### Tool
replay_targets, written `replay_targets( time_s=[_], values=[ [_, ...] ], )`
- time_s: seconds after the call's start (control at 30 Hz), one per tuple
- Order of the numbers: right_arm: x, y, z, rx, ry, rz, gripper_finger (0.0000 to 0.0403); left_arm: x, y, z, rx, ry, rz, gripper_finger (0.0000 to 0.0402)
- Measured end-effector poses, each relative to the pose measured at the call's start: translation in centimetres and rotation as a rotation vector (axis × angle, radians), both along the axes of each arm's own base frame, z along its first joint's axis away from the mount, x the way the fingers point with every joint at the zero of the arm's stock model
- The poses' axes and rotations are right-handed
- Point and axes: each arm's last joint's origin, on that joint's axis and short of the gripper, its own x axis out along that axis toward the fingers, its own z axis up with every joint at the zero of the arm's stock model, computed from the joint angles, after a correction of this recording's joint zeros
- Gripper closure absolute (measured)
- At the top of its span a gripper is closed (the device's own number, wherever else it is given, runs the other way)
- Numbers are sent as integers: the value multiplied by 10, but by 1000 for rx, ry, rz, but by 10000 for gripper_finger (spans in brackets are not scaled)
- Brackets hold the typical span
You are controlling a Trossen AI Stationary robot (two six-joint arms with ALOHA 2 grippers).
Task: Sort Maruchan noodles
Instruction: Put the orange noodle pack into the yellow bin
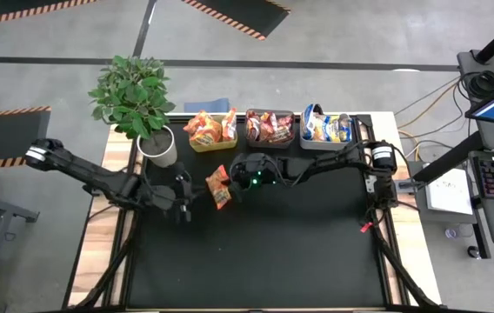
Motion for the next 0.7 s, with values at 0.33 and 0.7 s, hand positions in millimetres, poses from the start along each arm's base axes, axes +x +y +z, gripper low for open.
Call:
replay_targets(
  time_s=[0.33,0.7],
  values=[
    [11,-43,41,-111,-59,-51,393,-2,6,43,206,-226,92,365],
    [9,-104,93,-199,-22,-172,394,0,14,50,285,-239,148,365]
  ],
)
